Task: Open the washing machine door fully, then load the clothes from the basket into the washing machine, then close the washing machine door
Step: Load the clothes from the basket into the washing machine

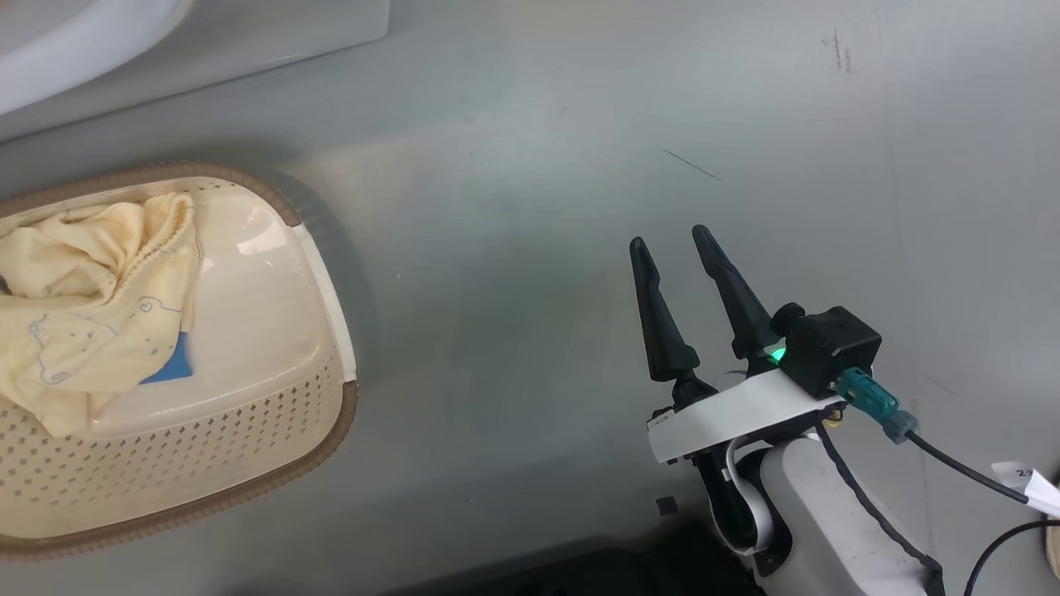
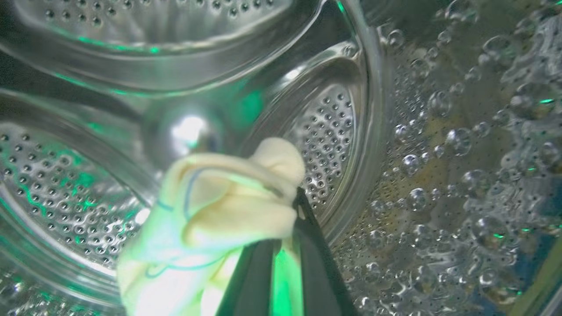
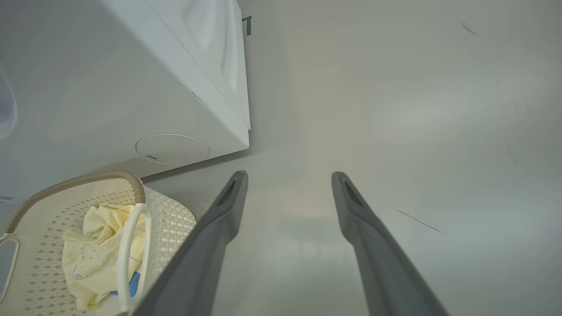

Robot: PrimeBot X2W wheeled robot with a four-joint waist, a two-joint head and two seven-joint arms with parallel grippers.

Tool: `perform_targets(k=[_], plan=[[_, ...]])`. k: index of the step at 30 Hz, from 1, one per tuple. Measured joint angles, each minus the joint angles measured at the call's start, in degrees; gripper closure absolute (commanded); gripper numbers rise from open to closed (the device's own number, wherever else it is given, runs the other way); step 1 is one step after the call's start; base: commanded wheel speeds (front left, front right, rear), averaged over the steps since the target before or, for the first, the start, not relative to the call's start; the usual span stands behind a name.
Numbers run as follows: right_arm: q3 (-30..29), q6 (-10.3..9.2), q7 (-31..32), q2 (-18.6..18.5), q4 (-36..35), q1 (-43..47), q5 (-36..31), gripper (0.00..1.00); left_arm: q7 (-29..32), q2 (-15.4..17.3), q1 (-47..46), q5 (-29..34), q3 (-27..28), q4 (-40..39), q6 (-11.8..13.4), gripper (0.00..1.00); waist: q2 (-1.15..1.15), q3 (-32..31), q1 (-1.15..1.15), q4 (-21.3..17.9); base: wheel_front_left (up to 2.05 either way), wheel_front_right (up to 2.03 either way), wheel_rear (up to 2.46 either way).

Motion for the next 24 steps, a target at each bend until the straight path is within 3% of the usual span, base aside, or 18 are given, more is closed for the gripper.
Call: perform_targets(k=[3, 4, 5, 24], plan=[[-0.09, 0.00, 0.00, 0.00, 0.01, -0.01, 0.10, 0.00, 0.07, -0.49, 0.09, -0.24, -0.05, 3.24, 0.00, 1.00, 0.00, -0.15, 0.00, 0.02, 0.00, 0.00, 0.00], [-0.22, 0.00, 0.00, 0.00, 0.01, -0.02, 0.18, 0.00, 0.10, -0.49, 0.11, -0.26, -0.18, 3.91, 0.00, 0.41, 0.00, -0.21, 0.00, 0.05, 0.00, 0.00, 0.00], [-0.33, 0.00, 0.00, 0.00, 0.01, -0.04, 0.27, 0.00, 0.10, -0.56, 0.11, -0.22, -0.12, 4.67, 0.00, 0.00, 0.00, -0.28, 0.00, 0.09, 0.00, 0.00, 0.00], [-1.64, 0.00, 0.00, -0.02, 1.25, -0.15, 0.40, 0.00, 0.09, -3.34, 0.12, -0.09, -1.51, 14.16, 0.00, 0.00, 0.00, -4.14, 0.00, 1.58, 0.00, 0.00, 0.00]])
